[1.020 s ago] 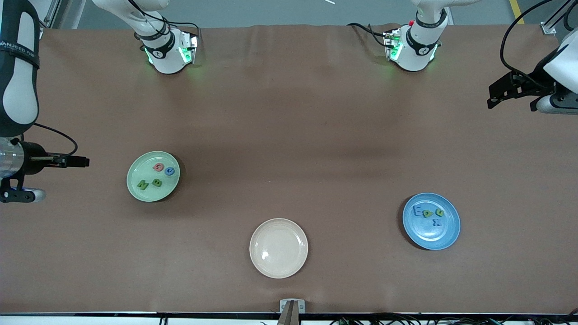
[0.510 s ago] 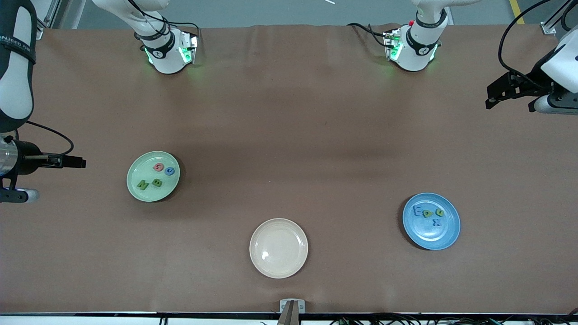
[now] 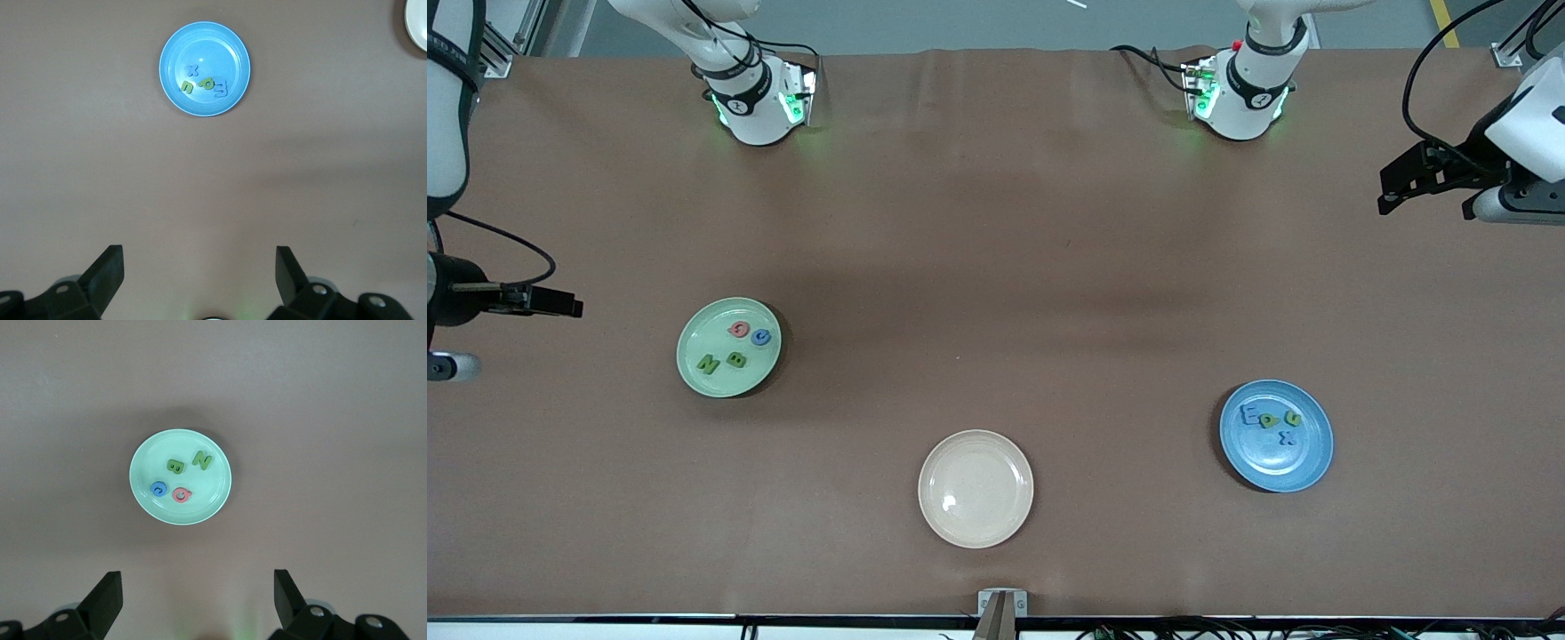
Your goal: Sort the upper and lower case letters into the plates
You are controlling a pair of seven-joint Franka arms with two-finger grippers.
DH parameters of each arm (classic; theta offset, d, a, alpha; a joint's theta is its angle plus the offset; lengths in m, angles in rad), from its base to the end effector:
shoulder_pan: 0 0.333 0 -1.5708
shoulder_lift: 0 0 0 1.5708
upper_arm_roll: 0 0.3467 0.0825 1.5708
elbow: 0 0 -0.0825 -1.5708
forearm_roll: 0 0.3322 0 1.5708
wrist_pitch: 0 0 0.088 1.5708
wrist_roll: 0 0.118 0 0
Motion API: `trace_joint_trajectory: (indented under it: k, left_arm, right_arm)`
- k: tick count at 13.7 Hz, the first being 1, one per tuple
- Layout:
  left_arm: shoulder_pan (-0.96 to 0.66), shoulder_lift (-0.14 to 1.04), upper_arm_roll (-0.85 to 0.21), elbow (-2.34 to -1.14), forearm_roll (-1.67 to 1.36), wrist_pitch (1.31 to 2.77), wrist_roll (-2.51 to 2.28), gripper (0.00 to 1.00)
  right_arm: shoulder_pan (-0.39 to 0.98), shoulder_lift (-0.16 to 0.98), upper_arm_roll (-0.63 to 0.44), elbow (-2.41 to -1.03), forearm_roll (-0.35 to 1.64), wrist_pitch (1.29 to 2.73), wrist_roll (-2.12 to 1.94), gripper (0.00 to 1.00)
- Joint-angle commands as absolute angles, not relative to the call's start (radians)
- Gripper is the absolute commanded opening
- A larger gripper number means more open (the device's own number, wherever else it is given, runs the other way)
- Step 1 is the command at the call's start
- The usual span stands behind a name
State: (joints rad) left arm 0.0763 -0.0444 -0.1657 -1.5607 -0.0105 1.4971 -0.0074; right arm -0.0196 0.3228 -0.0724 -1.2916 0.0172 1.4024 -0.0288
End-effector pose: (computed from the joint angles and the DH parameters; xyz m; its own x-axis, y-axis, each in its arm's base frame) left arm 0.4779 -0.0465 0.6635 0.9964 -0.0824 -0.0198 -0.0823 -0.9966 0.0030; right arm 0.5831 -0.0439 0.5701 0.9760 -0.0594 -0.2097 -0.0608 -0.9981 -0.0003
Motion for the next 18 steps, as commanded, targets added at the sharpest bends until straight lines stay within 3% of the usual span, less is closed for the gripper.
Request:
trace_joint_trajectory:
  k: [1,5,18]
  left_arm:
    - [0.081,-0.071,-0.172,-1.588,0.003,1.511,-0.021,1.00]
    - [0.081,-0.071,-0.172,-1.588,0.003,1.511,-0.021,1.00]
    - [0.080,-0.064,-0.172,-1.585,0.006,1.517,-0.020,1.00]
  right_arm:
    - [-0.015,0.201,-0.066,-1.448,0.021,1.457,-0.038,1.00]
    - [-0.002,0.106,-0.069,-1.554,0.020,1.508,-0.038,1.00]
    - [-0.009,-0.101,-0.069,-1.675,0.011,1.497,-0.043,1.00]
